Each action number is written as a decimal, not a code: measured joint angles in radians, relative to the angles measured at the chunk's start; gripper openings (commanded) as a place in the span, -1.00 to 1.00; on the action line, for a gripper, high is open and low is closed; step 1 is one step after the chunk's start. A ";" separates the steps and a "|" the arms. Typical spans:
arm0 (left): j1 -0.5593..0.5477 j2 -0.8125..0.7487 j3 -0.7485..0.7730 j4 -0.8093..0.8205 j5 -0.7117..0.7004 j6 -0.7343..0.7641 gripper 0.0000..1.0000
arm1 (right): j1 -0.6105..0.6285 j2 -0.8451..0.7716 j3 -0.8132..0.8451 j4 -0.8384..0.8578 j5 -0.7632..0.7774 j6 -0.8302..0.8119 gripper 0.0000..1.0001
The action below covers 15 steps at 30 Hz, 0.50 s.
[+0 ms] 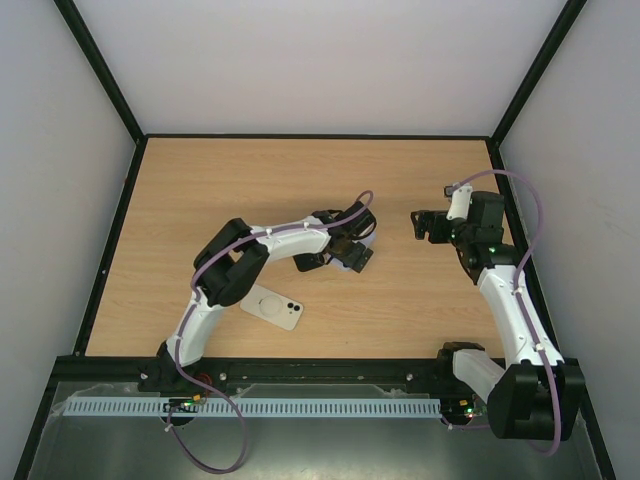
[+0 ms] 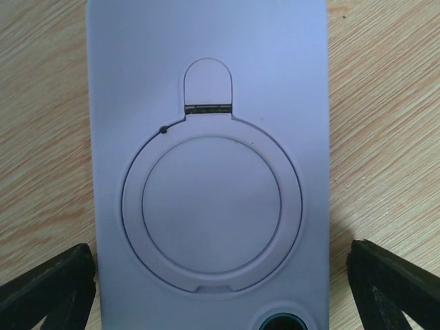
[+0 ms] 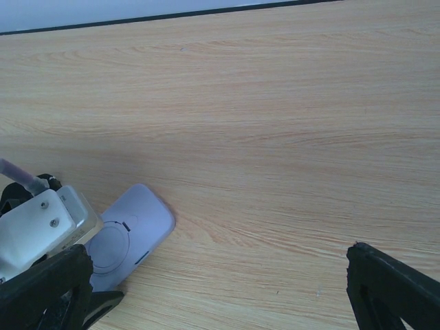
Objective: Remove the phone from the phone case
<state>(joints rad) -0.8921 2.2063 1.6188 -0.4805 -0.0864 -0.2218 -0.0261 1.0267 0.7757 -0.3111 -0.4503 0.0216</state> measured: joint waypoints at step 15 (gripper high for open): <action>0.000 -0.037 -0.051 0.007 0.032 -0.010 0.35 | 0.000 -0.006 -0.004 0.001 0.013 0.000 0.95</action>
<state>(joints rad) -0.8917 2.1689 1.5673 -0.4736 -0.0544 -0.2321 -0.0261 1.0206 0.7715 -0.3099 -0.4374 0.0216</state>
